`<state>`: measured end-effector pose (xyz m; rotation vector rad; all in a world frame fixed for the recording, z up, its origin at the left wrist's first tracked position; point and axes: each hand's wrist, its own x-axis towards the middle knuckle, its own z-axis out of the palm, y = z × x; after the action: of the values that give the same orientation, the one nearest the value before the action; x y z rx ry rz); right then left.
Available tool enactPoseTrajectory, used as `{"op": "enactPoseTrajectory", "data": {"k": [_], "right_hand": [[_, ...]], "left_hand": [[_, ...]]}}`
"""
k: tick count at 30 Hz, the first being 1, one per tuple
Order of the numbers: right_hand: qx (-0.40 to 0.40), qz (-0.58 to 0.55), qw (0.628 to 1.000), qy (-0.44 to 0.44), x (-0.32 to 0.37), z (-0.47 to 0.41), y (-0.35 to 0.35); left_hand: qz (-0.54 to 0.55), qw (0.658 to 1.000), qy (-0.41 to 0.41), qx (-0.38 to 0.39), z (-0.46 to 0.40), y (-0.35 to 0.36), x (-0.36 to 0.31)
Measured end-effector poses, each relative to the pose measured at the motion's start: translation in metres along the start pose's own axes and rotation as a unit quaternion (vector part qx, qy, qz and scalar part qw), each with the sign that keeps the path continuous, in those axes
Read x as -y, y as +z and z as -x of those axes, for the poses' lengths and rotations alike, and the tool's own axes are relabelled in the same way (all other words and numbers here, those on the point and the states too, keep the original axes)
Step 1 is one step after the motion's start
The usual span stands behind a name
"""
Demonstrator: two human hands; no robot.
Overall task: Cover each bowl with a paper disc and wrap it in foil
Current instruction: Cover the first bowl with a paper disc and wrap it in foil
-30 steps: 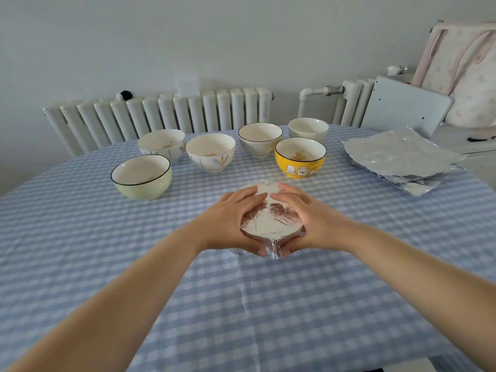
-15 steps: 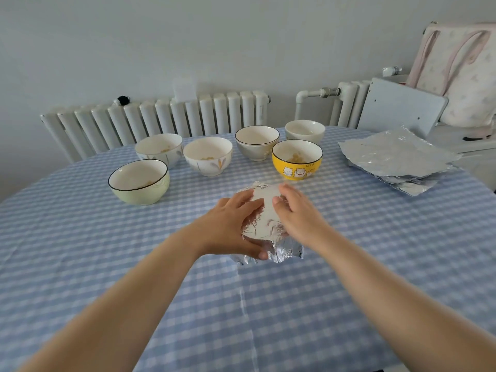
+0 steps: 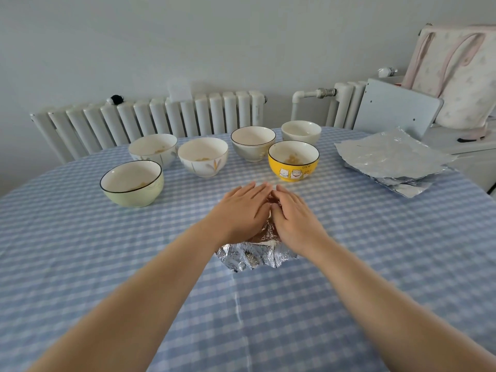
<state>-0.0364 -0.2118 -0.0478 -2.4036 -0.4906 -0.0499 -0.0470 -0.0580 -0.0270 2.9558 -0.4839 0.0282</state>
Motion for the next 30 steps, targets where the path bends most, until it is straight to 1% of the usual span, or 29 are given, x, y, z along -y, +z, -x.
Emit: {"op": "enactPoseTrajectory", "data": {"k": [4,7,11,13,15,16,18,19,20,21,25,27,30], "right_hand": [[0.012,-0.015,0.999,-0.029,-0.007,-0.005,-0.005],[0.045,-0.066,0.996,-0.051,-0.014,-0.013,-0.011],[0.073,-0.084,0.991,-0.071,-0.018,-0.018,-0.013],[0.081,-0.120,0.987,-0.063,-0.018,-0.018,-0.015],[0.053,-0.178,0.982,-0.030,-0.018,-0.020,-0.020],[0.011,-0.187,0.982,-0.013,-0.019,-0.022,-0.024],[-0.088,-0.156,0.984,0.019,-0.021,-0.028,-0.032],[-0.122,-0.139,0.982,0.034,-0.022,-0.030,-0.036],[-0.138,-0.128,0.981,0.044,-0.021,-0.031,-0.038],[-0.138,-0.122,0.982,0.046,-0.020,-0.031,-0.038],[-0.093,-0.097,0.990,0.046,-0.008,-0.027,-0.023],[-0.098,-0.094,0.989,0.056,-0.007,-0.024,-0.015],[-0.113,-0.142,0.981,0.069,-0.010,-0.023,-0.010]], "left_hand": [[0.000,0.999,-0.039,0.002,0.001,0.001,-0.007],[-0.002,0.997,-0.079,0.007,0.005,0.001,-0.016],[-0.028,0.996,-0.086,-0.004,0.008,0.001,-0.016],[-0.024,0.996,-0.083,0.002,0.008,0.004,-0.015],[-0.022,0.997,-0.076,0.008,0.009,0.005,-0.013],[-0.021,0.997,-0.073,0.012,0.009,0.005,-0.013],[-0.020,0.997,-0.069,0.020,0.009,0.005,-0.012],[-0.023,0.997,-0.068,0.024,0.009,0.004,-0.011],[-0.026,0.997,-0.067,0.027,0.009,0.004,-0.011],[-0.030,0.997,-0.066,0.030,0.009,0.005,-0.011],[-0.044,0.997,-0.065,0.027,0.009,0.006,-0.012],[-0.046,0.997,-0.062,0.020,0.008,0.006,-0.012],[-0.038,0.997,-0.063,0.023,0.007,0.006,-0.012]]}}
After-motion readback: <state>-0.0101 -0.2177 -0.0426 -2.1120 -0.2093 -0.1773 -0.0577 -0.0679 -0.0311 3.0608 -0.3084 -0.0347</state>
